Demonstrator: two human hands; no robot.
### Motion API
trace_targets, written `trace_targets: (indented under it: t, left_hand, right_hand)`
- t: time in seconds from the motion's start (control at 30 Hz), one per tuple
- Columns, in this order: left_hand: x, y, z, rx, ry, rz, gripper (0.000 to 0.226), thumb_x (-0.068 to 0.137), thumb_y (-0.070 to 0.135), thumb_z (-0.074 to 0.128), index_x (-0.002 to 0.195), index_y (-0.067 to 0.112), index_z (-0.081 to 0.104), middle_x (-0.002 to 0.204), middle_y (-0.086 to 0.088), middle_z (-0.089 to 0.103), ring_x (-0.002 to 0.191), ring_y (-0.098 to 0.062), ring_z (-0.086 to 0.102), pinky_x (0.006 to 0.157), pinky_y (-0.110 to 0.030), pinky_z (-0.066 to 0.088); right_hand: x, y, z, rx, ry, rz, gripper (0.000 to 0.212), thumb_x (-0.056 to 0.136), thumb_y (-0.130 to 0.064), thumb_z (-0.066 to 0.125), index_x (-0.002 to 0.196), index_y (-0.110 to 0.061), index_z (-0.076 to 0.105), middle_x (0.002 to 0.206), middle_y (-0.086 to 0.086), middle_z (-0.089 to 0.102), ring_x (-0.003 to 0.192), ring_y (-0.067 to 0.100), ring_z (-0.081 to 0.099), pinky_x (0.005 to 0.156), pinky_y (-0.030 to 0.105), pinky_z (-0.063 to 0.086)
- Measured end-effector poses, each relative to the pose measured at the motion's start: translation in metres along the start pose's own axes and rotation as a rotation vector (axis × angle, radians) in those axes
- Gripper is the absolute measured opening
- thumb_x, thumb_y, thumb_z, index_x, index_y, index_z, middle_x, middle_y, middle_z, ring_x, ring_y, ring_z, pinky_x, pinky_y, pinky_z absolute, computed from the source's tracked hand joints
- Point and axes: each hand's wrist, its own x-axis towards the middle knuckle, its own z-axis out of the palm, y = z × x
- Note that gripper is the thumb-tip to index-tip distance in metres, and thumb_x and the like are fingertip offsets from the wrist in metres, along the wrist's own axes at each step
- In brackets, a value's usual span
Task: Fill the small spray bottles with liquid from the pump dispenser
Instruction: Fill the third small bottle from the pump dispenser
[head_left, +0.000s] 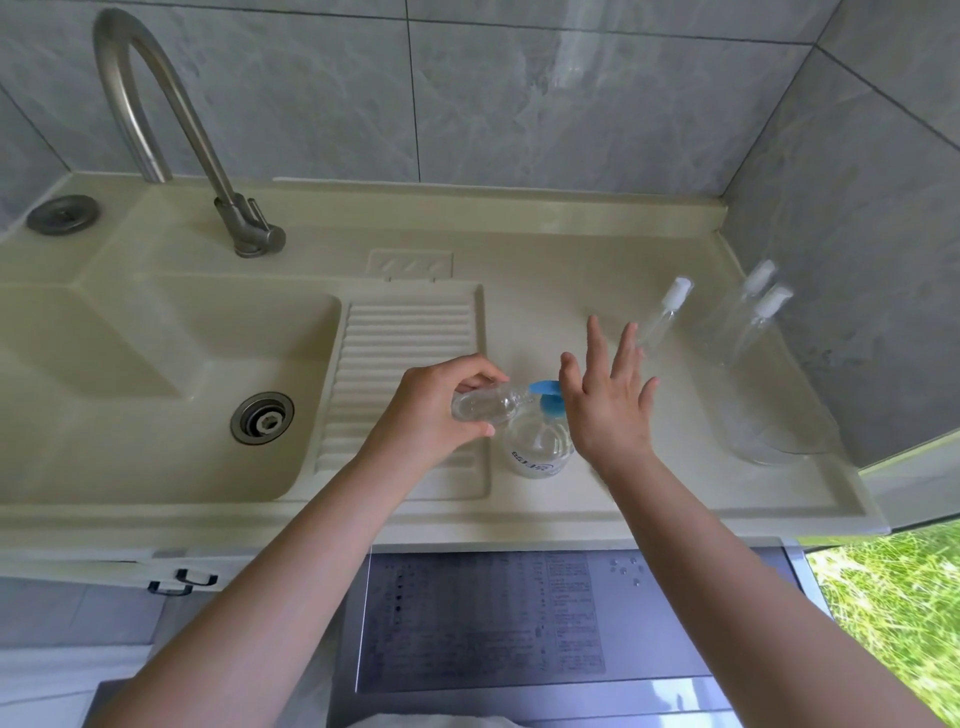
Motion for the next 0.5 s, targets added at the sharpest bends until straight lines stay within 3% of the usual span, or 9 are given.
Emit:
trace_targets:
  t: [0.1, 0.3, 0.5]
  left_hand:
    - [0.0004, -0.0019, -0.0005, -0.004, 0.004, 0.001, 0.052, 0.06, 0.004, 0.09, 0.103, 0.026, 0.072, 0.092, 0.019, 0.07, 0.091, 0.016, 0.058, 0.077, 0.005, 0.034]
    - [0.0002, -0.0006, -0.0002, -0.001, 0.005, 0.004, 0.051, 0.061, 0.004, 0.089, 0.103, 0.026, 0.071, 0.091, 0.022, 0.068, 0.089, 0.019, 0.056, 0.075, 0.004, 0.033]
    - [0.001, -0.0007, -0.0003, 0.002, 0.012, 0.005, 0.052, 0.061, 0.007, 0.09, 0.103, 0.03, 0.07, 0.093, 0.019, 0.07, 0.094, 0.01, 0.06, 0.079, 0.004, 0.034]
  right_hand:
    - [0.0005, 0.0025, 0.0079, 0.039, -0.008, -0.001, 0.068, 0.094, -0.05, 0.011, 0.159, -0.031, 0.013, 0.167, 0.011, -0.014, 0.154, 0.033, -0.007, 0.121, 0.059, 0.0]
    - [0.0043, 0.006, 0.0025, 0.15, 0.009, 0.005, 0.083, 0.084, -0.069, 0.01, 0.157, -0.033, 0.021, 0.168, 0.005, -0.008, 0.154, 0.025, -0.009, 0.118, 0.066, 0.001]
    - [-0.0016, 0.0008, 0.0017, 0.042, 0.034, -0.029, 0.058, 0.104, -0.046, 0.021, 0.16, -0.036, 0.007, 0.167, 0.008, -0.012, 0.155, 0.029, -0.003, 0.123, 0.053, -0.001]
